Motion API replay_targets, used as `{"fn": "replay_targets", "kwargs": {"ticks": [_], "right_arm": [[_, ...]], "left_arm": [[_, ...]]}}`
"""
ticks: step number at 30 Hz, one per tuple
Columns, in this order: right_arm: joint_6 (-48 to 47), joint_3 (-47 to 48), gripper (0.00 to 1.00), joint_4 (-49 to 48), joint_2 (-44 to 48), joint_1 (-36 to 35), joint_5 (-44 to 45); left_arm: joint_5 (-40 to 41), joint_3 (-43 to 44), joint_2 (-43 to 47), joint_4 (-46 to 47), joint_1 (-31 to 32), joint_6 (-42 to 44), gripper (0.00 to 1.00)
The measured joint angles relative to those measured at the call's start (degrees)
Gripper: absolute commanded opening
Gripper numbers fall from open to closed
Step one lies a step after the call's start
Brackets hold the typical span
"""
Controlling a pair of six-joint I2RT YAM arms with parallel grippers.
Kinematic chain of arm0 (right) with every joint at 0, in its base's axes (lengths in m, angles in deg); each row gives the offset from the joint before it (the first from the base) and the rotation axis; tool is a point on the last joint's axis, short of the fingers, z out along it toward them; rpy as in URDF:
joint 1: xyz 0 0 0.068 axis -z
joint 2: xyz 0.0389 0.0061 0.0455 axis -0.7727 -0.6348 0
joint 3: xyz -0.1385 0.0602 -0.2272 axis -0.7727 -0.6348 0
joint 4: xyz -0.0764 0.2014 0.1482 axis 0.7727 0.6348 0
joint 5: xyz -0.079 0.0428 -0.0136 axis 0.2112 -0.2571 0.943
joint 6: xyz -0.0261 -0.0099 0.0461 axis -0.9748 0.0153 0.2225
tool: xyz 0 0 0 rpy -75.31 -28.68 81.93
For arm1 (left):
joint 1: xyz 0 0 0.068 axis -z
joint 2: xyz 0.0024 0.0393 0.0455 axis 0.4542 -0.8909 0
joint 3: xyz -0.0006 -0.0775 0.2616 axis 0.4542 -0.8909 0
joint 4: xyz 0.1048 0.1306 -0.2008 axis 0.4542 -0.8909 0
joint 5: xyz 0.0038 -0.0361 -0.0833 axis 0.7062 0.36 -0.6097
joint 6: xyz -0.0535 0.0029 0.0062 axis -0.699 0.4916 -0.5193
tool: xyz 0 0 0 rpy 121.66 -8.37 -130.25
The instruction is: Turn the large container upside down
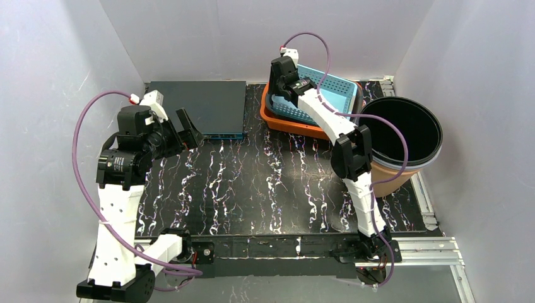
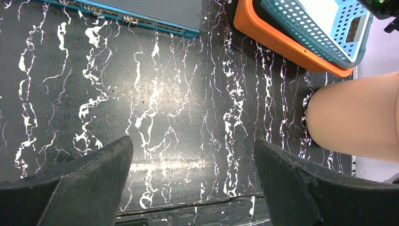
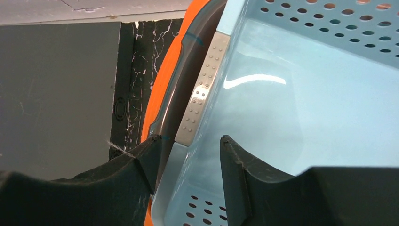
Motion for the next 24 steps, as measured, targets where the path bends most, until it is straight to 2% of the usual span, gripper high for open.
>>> {"fn": "replay_targets", "kwargs": {"ticks": [3, 6, 7, 9, 10, 13, 16, 20, 24], "right_arm": [[-0.02, 0.68, 0.54, -0.04, -1.42, 0.0, -0.61], [-0.09, 1.05, 0.46, 0.02, -2.84, 0.04, -1.42], [0.02, 1.03, 0.42, 0.0, -3.23, 0.2, -2.03], [0.02, 1.03, 0.3, 0.15, -3.63, 0.2, -3.28], [0.13, 1.03, 0.28, 0.17, -3.63, 0.2, -3.54], [0.17, 1.03, 0.27, 1.07, -3.41, 0.28, -3.17], [-0.83, 1.01, 0.23, 0.59, -3.39, 0.81, -4.15], [-1.84, 0.92, 0.11, 0.57, -2.64, 1.27, -5.6], [-2.38, 0.83, 0.11, 0.57, -0.59, 1.49, -7.15]], "left_arm": [[0.09, 0.0, 0.11, -0.07, 0.0, 0.0, 0.98], [0.11, 0.0, 0.13, -0.07, 0.0, 0.0, 0.98], [0.11, 0.0, 0.13, -0.09, 0.0, 0.0, 0.98], [0.13, 0.0, 0.13, -0.09, 0.0, -0.02, 0.98], [0.15, 0.0, 0.15, -0.09, 0.0, -0.02, 0.98], [0.13, 0.0, 0.15, -0.09, 0.0, -0.09, 0.98], [0.11, 0.0, 0.15, -0.09, 0.0, -0.15, 0.98], [0.09, 0.0, 0.15, -0.09, 0.0, -0.37, 0.98], [0.07, 0.0, 0.15, -0.09, 0.0, -0.55, 0.98]]}}
